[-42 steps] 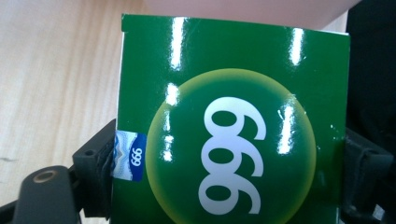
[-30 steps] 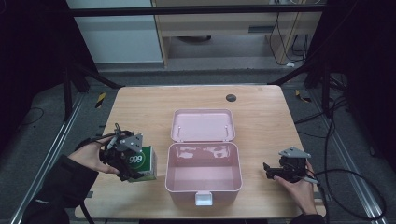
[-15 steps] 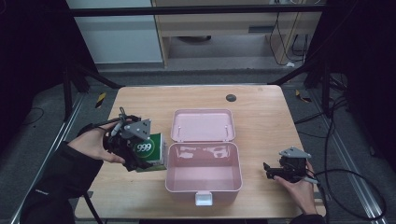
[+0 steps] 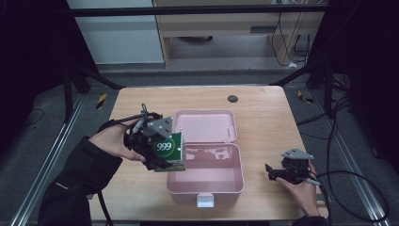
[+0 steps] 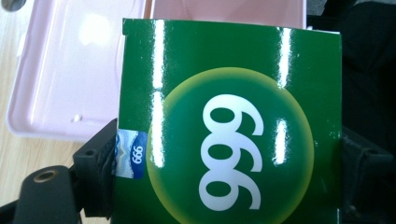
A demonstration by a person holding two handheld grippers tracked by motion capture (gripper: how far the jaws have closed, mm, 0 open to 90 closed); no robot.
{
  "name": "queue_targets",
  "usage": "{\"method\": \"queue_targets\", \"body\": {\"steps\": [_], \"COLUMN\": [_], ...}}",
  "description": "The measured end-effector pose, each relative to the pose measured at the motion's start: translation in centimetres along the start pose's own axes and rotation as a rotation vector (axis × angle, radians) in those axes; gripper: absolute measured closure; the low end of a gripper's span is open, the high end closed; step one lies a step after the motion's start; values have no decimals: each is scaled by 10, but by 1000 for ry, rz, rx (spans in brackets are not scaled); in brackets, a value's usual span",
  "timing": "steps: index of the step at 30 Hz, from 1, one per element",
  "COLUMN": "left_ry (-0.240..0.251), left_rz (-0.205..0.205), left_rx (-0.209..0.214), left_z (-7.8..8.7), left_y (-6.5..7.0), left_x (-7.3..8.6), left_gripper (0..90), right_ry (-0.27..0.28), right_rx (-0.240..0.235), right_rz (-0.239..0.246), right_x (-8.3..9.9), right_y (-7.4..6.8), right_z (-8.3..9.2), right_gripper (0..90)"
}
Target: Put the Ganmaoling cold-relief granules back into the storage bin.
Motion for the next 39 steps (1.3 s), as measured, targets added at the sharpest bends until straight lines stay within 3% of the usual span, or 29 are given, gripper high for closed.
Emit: {"method": "queue_targets", "body": {"steps": [7,18,28,39], "left_ry": [-7,-32,-45,-54], "left_rz": [-39,-62,-57,-25], "left_rx": [14,37,43,61], "left_z": [-19,-50,-71,-98], "left_y": [-3,-7,-7,-2], "left_x": [-20,-33,-24,-4], "left_gripper": [137,137,138,138], "right_ry": [4,3,-4,-11], "right_rx": [-5,-5,-2,1], "right_rz": [2,3,7,11], "right_x": [0,0,1,2], "right_y": [0,0,0,-1], "right_z": [0,0,-1,-2], "right_gripper": [31,31,31,31]}}
Point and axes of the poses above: each handheld gripper's, and its own axes: z roughly backward along the jaws, x roughly out of its underside, y roughly to its right, the point moved 9 cm from there along -z, roughly forward along the jaws, and after that the axes turned 11 degrees about -z, right-handed, at the moved point
